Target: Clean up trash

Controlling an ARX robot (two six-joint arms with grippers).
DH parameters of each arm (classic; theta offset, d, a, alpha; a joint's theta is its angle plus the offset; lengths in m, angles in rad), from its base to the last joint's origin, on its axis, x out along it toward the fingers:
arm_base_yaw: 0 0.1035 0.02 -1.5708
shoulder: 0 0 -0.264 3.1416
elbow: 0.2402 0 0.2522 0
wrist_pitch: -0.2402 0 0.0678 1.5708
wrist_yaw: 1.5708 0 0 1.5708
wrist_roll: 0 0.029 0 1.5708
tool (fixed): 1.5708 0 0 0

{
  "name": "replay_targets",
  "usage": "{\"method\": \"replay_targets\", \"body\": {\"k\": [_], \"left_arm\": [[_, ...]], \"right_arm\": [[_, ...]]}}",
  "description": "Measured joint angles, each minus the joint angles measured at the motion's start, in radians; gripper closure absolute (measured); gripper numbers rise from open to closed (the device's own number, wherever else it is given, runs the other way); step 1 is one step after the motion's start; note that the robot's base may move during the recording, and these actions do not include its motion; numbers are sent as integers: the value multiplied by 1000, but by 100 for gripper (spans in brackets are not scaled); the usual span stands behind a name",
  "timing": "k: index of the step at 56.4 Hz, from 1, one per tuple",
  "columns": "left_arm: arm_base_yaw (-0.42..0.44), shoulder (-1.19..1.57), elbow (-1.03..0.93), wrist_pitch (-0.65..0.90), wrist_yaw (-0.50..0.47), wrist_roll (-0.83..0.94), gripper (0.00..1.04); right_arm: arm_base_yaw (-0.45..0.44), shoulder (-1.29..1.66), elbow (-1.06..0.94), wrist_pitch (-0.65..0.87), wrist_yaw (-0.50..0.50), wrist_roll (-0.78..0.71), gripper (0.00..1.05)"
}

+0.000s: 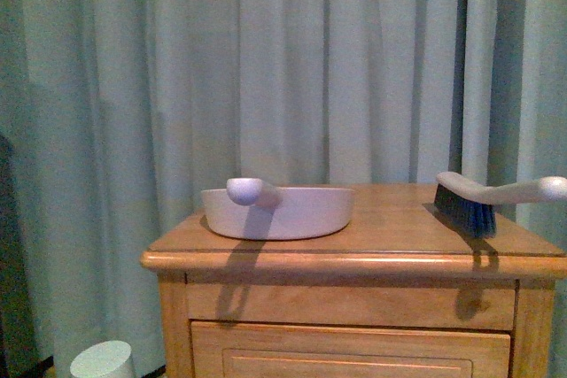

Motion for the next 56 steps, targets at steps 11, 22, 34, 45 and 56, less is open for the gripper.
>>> {"method": "replay_targets", "body": {"k": [11, 22, 34, 45, 56], "left_arm": [[0, 0, 0, 0, 0, 0, 8], [0, 0, 0, 0, 0, 0, 8], [33, 74, 51, -128, 132, -40, 8], [-67, 511, 210, -66, 138, 33, 8], [-248, 974, 586, -29, -22, 160, 8]], "right_arm": [[0, 0, 0, -1, 0, 0, 7], [0, 0, 0, -1, 0, 0, 7], [0, 0, 0, -1, 0, 0, 7], [0, 0, 0, -1, 0, 0, 7], [0, 0, 0, -1, 0, 0, 7]]}}
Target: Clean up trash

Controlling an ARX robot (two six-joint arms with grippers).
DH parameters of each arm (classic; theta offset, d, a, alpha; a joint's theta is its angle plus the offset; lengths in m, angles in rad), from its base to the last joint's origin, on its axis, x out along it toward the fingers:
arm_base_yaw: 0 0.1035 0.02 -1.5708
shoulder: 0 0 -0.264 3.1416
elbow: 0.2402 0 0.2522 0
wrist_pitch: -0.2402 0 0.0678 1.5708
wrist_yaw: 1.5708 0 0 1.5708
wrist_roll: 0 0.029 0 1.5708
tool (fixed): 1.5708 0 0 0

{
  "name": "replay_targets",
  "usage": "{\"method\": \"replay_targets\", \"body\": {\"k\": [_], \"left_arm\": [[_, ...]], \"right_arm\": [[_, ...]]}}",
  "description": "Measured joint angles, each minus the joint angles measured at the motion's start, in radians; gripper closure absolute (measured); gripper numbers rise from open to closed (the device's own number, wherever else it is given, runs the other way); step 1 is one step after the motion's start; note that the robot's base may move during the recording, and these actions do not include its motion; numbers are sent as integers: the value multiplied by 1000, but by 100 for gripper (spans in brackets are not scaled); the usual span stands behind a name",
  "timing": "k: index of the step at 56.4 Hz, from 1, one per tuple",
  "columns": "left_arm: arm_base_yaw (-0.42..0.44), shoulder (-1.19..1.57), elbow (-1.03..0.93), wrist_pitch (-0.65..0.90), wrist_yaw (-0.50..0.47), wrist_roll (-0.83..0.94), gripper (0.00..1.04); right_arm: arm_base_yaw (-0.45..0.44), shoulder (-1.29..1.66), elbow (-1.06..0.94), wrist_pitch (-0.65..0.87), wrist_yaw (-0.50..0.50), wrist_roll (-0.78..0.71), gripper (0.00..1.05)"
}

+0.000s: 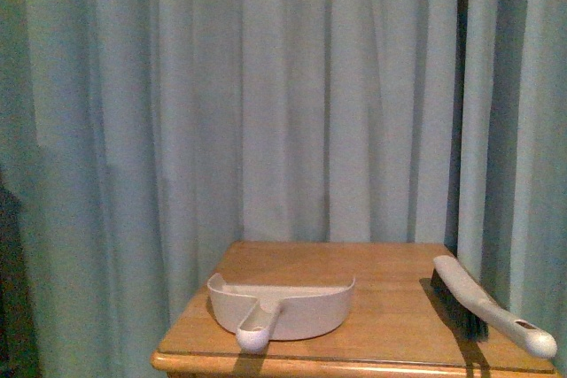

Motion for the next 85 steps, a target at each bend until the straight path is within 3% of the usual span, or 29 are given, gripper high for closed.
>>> {"method": "replay_targets", "body": {"k": [16, 31, 52, 68, 85], "left_arm": [[-227, 512, 630, -249, -185, -26, 8], [-310, 766, 955, -404, -270, -117, 8], [-298, 910, 959, -367, -317, -130, 8], [-259, 998, 923, -325, -298, -139, 8], [-260, 1086, 1013, -346, -272, -169, 8]], "right_arm": [[0, 0, 0, 0, 0, 0, 7], [0, 0, 0, 0, 0, 0, 7], [0, 0, 0, 0, 0, 0, 7], [0, 0, 0, 0, 0, 0, 7], [0, 0, 0, 0, 0, 0, 7]]}}
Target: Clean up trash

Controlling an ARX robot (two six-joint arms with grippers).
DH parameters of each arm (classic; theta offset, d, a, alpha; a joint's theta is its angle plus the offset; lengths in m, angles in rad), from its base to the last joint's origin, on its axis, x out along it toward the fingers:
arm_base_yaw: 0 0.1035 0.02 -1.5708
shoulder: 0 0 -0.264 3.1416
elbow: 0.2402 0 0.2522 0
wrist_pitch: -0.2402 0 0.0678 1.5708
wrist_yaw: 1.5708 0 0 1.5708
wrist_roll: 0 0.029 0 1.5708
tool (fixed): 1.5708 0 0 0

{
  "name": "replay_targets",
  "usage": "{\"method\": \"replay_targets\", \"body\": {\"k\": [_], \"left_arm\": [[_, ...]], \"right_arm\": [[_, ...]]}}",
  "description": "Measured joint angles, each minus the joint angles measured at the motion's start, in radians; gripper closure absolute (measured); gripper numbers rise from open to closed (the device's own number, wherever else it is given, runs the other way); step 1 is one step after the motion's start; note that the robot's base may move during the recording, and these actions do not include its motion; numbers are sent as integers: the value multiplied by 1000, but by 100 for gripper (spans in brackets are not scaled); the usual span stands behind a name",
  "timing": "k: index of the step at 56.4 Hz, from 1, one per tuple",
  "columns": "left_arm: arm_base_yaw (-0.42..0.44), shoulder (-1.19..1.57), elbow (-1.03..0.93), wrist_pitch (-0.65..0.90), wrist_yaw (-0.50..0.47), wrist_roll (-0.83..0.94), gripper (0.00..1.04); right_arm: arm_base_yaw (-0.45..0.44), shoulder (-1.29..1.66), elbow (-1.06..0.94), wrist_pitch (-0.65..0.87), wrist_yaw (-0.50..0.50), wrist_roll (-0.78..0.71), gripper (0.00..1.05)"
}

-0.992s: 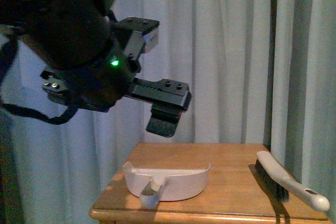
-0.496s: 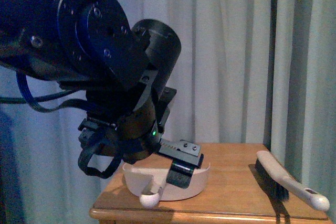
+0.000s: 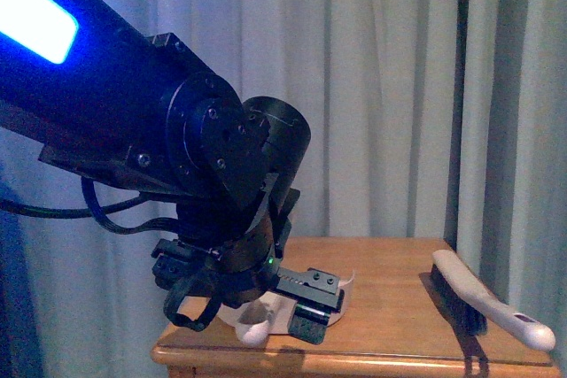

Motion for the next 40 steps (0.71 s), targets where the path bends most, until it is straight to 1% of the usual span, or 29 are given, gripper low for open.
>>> {"method": "replay_targets", "body": {"k": [40], "left_arm": [[0, 86, 61, -14, 1, -32, 8]], "right_arm": [[0, 0, 0, 0, 0, 0, 7]]}}
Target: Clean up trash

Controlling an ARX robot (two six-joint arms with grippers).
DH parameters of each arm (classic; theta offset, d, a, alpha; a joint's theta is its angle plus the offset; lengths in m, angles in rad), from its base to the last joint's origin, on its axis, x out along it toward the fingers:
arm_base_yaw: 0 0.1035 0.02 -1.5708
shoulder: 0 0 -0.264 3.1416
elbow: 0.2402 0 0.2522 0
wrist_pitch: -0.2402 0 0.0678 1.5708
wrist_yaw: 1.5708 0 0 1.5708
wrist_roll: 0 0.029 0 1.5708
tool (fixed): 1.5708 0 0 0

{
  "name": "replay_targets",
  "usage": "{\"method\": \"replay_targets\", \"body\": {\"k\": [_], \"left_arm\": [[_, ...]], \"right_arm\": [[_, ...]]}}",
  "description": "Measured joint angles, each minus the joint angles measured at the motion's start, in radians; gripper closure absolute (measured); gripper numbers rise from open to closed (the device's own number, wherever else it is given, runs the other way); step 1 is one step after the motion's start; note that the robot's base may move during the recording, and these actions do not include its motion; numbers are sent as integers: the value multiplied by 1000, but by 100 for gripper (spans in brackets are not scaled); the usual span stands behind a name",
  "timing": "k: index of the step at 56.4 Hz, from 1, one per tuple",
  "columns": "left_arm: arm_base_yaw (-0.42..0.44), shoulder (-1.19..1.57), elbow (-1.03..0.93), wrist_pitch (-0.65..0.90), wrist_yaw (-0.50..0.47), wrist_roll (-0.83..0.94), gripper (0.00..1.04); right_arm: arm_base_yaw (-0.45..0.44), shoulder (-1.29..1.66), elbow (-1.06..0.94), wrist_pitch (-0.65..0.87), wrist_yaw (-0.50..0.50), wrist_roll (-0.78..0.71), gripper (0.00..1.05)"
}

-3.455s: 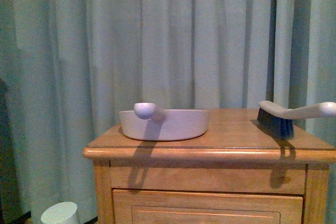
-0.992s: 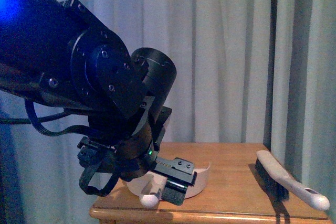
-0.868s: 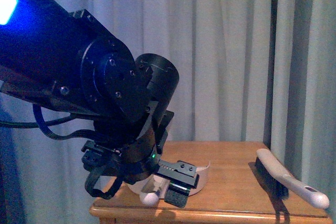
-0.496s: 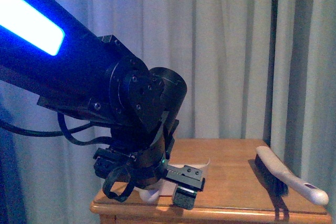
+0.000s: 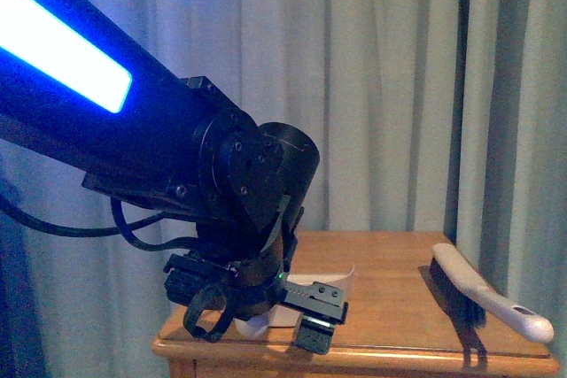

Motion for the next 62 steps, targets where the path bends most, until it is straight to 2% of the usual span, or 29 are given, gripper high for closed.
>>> {"method": "replay_targets", "body": {"k": [1, 7, 17, 21, 23, 36, 48, 62], "left_arm": [[0, 0, 0, 0, 0, 0, 8], [-1, 0, 2, 0, -2, -4, 30], [-1, 0, 2, 1, 7, -8, 56], [-1, 0, 2, 2, 9, -12, 72], [-1, 0, 2, 3, 10, -13, 75], [-3, -14, -27, 77, 41, -38, 76], [-6, -203, -275, 385, 66, -36, 76], [9, -534, -602, 703, 50, 76, 76]], "right_arm": [[0, 0, 0, 0, 0, 0, 7], [0, 0, 0, 0, 0, 0, 7], [0, 0, 0, 0, 0, 0, 7], [0, 0, 0, 0, 0, 0, 7], [0, 0, 0, 0, 0, 0, 7], [0, 0, 0, 0, 0, 0, 7], [0, 0, 0, 0, 0, 0, 7], [0, 0, 0, 0, 0, 0, 7]]}}
